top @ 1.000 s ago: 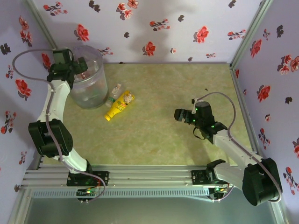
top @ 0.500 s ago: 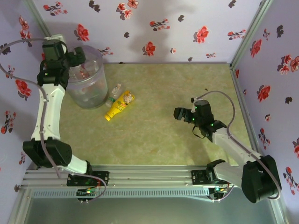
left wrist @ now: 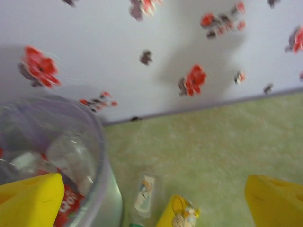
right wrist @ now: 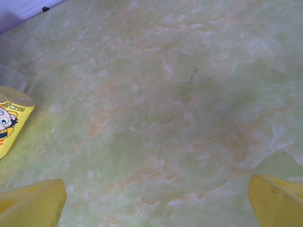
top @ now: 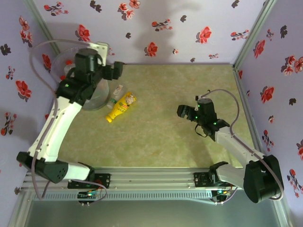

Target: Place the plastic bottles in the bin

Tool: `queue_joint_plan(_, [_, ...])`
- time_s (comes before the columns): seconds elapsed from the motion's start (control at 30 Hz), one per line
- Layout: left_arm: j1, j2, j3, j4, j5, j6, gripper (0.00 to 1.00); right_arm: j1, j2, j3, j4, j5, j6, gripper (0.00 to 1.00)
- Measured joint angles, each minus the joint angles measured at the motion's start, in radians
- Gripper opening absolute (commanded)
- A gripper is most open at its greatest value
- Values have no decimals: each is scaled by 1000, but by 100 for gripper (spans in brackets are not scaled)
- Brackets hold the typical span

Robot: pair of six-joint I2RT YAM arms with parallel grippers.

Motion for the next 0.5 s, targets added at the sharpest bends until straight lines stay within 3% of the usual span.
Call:
queue_joint_plan(0.27, [-22, 245, -82, -21, 78, -3, 99, 0, -2, 0, -7, 14, 16, 99])
queue_joint_plan(0.5, [-23, 454, -81, -25, 81, -1, 100, -2, -10, 0, -23, 19, 16, 99])
